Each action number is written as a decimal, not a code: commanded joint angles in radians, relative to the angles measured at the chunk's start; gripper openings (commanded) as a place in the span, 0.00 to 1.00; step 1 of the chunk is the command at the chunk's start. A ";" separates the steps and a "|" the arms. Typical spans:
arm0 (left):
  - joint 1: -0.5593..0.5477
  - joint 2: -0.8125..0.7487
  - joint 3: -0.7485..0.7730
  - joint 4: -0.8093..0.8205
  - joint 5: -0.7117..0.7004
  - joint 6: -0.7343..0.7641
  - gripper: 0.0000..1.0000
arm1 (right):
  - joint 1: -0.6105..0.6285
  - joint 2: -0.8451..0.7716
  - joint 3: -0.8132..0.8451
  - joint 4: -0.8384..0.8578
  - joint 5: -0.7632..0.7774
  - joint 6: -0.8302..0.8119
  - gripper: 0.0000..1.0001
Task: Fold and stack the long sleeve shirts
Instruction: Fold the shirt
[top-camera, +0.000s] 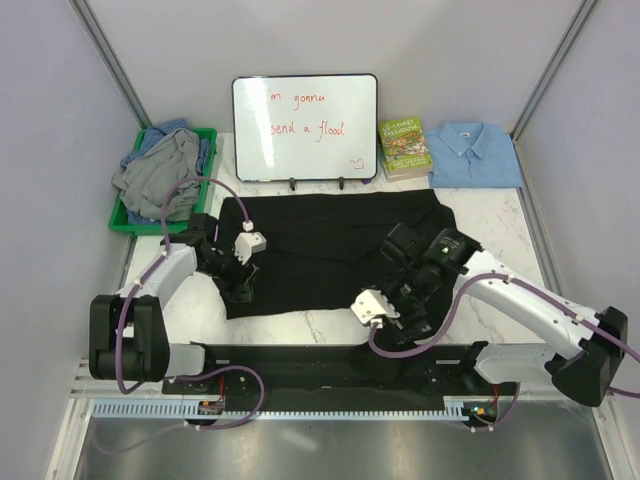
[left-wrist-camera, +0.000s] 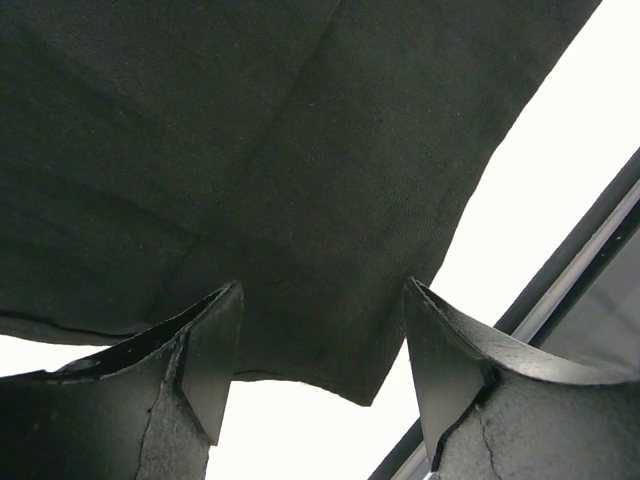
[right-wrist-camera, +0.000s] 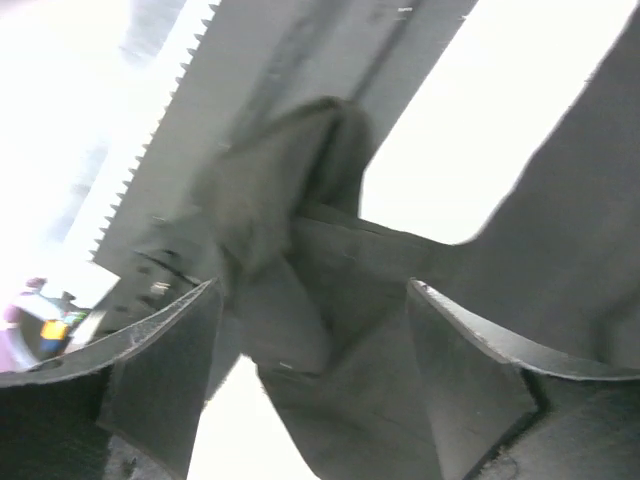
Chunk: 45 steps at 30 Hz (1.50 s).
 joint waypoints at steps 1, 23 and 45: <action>0.002 -0.036 0.003 0.019 0.005 -0.008 0.71 | 0.060 0.035 0.013 -0.096 -0.050 0.158 0.80; 0.003 -0.188 -0.086 -0.116 0.002 0.217 0.46 | 0.128 0.083 -0.012 0.129 0.244 0.483 0.00; -0.067 -0.165 -0.141 -0.145 -0.043 0.516 0.43 | 0.037 0.076 0.120 0.126 0.395 0.429 0.00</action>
